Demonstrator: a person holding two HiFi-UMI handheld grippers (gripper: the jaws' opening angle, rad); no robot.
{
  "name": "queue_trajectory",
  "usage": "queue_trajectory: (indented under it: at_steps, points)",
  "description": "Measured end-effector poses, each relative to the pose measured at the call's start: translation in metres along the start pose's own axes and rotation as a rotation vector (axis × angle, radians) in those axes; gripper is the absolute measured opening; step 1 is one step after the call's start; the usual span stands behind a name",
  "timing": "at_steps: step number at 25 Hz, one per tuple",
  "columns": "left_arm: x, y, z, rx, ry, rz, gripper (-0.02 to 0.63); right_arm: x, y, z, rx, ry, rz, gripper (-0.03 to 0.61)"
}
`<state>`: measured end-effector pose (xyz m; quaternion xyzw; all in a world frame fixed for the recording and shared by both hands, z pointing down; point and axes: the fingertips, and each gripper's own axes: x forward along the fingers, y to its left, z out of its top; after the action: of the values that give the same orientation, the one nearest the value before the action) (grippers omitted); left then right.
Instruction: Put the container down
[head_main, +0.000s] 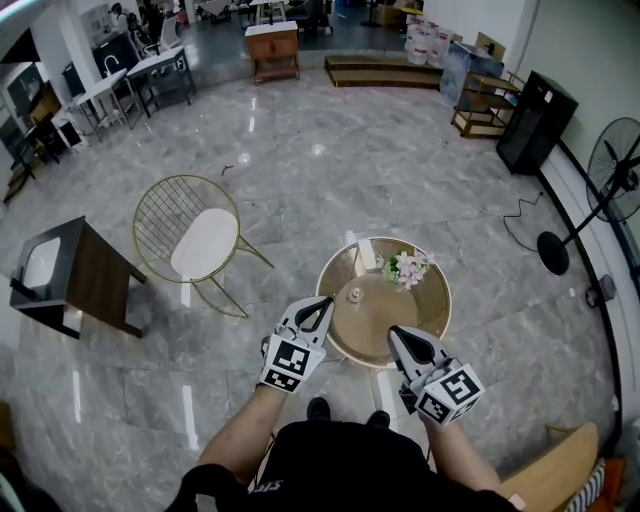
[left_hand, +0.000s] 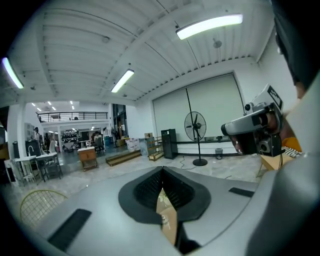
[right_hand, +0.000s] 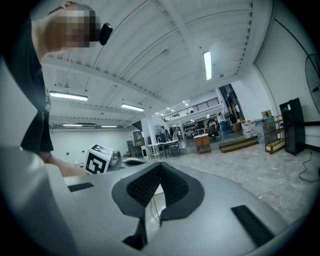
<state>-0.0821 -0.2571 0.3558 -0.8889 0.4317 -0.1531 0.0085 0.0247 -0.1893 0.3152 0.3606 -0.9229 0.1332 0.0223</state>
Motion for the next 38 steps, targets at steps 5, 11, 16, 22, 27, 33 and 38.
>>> queue_trajectory:
  at_steps: [5,11,16,22,27,33,38]
  points:
    - [0.011,-0.046,0.039,-0.065,-0.015,0.028,0.017,-0.069,-0.032,0.019,-0.024,-0.030,0.018,0.014]
    - [0.021,-0.108,0.055,-0.117,0.021,0.052,0.017,-0.129,-0.059,0.035,-0.042,-0.036,0.082,0.014]
    - [0.018,-0.132,0.061,-0.154,0.044,0.058,0.017,-0.151,-0.073,0.050,-0.072,-0.060,0.103,0.012]
    - [0.036,-0.128,0.087,-0.160,-0.007,0.015,0.017,-0.166,-0.100,0.058,-0.042,-0.116,0.010,0.012]
    - [0.039,-0.111,0.104,-0.137,-0.026,-0.014,0.017,-0.156,-0.098,0.060,-0.050,-0.108,-0.014,0.012]
    - [0.022,-0.088,0.095,-0.143,-0.012,0.023,0.017,-0.129,-0.082,0.068,-0.095,-0.118,-0.001,0.011]
    - [0.016,-0.077,0.088,-0.163,-0.016,0.021,0.017,-0.113,-0.072,0.064,-0.101,-0.109,0.001,0.011]
